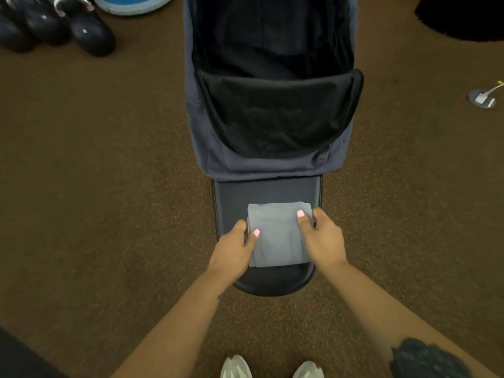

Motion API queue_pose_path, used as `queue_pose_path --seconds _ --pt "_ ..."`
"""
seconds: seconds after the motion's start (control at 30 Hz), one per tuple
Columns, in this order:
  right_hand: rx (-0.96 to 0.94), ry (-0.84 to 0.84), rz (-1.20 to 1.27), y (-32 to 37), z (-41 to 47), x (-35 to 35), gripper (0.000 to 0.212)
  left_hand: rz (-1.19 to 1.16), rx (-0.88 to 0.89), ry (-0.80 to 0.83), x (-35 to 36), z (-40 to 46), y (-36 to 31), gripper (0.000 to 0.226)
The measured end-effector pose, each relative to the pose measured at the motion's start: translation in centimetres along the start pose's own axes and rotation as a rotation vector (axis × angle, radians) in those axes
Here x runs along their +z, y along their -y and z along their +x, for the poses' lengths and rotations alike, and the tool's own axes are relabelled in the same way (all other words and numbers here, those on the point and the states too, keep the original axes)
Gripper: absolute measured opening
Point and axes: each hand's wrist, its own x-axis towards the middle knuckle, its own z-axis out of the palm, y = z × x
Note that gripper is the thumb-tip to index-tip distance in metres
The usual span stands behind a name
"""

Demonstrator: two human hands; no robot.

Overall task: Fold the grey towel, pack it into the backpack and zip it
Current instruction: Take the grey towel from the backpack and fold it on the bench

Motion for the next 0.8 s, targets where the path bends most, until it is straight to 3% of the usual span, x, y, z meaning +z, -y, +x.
queue_pose_path --seconds 0.23,0.4,0.6,0.8 --pt "0.055 -0.007 -0.13 -0.4 1.4 0.9 0.024 0.038 -0.098 -0.137 1.1 0.7 -0.6 0.024" --pt "0.08 -0.085 -0.078 -0.3 0.6 0.8 0.024 0.032 -0.1 -0.173 1.8 0.0 -0.8 0.027" --pt "0.062 -0.066 -0.08 -0.3 0.3 0.9 0.012 0.016 -0.095 -0.229 2.1 -0.2 -0.7 0.028" --pt "-0.118 -0.091 -0.173 -0.5 0.8 0.1 0.03 0.009 -0.122 -0.26 2.1 0.0 -1.6 0.03"
